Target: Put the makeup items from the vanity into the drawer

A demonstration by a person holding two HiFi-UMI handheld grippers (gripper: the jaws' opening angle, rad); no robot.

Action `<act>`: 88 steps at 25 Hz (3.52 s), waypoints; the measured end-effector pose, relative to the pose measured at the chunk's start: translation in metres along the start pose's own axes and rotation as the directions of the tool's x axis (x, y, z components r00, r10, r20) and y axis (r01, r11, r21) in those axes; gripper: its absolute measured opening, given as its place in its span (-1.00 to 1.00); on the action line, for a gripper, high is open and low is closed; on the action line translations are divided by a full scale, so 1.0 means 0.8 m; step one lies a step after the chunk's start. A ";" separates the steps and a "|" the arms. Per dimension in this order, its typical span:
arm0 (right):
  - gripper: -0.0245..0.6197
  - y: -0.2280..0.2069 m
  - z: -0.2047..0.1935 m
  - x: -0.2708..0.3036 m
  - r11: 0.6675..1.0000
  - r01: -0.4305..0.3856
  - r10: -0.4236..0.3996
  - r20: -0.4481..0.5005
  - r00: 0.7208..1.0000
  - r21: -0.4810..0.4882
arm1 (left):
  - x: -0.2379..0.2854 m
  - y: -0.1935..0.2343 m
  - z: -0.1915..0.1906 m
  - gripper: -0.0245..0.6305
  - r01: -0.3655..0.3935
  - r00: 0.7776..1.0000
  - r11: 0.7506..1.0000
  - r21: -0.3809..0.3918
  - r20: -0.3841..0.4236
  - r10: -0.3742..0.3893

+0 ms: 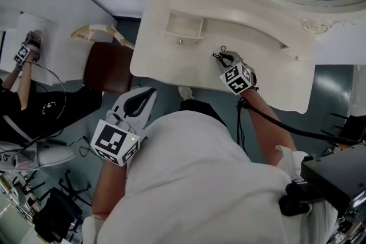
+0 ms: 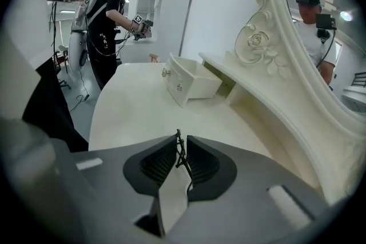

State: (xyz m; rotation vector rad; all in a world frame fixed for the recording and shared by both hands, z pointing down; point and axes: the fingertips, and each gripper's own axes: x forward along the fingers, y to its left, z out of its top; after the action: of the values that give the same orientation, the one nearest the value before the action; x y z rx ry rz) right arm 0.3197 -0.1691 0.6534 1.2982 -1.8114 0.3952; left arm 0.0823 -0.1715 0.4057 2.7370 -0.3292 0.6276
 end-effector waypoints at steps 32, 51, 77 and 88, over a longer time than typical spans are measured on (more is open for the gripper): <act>-0.88 -0.054 0.132 -0.070 0.989 -0.128 0.137 0.150 0.979 -0.071 | 0.045 0.005 0.026 -0.92 -0.037 0.999 0.999 -0.009 0.034 0.037; -0.88 -0.019 0.240 0.048 0.938 -0.294 0.316 0.103 0.943 -0.185 | -0.004 0.051 0.007 -0.92 -0.210 0.975 0.972 -0.108 0.047 0.216; -0.88 0.002 0.235 0.153 0.903 -0.392 0.372 -0.136 0.918 -0.176 | -0.028 0.086 -0.013 -0.92 -0.293 0.953 0.933 -0.208 0.020 0.303; -0.84 0.007 0.232 0.162 0.896 -0.409 0.378 -0.188 0.907 -0.172 | -0.038 0.096 -0.016 -0.92 -0.290 0.953 0.933 -0.213 0.022 0.302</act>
State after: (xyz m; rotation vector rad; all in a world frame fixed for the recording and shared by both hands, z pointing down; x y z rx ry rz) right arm 0.2176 -0.3714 0.6463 0.7319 -1.9265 0.4937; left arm 0.0284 -0.2333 0.4219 2.5260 -0.7868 0.5571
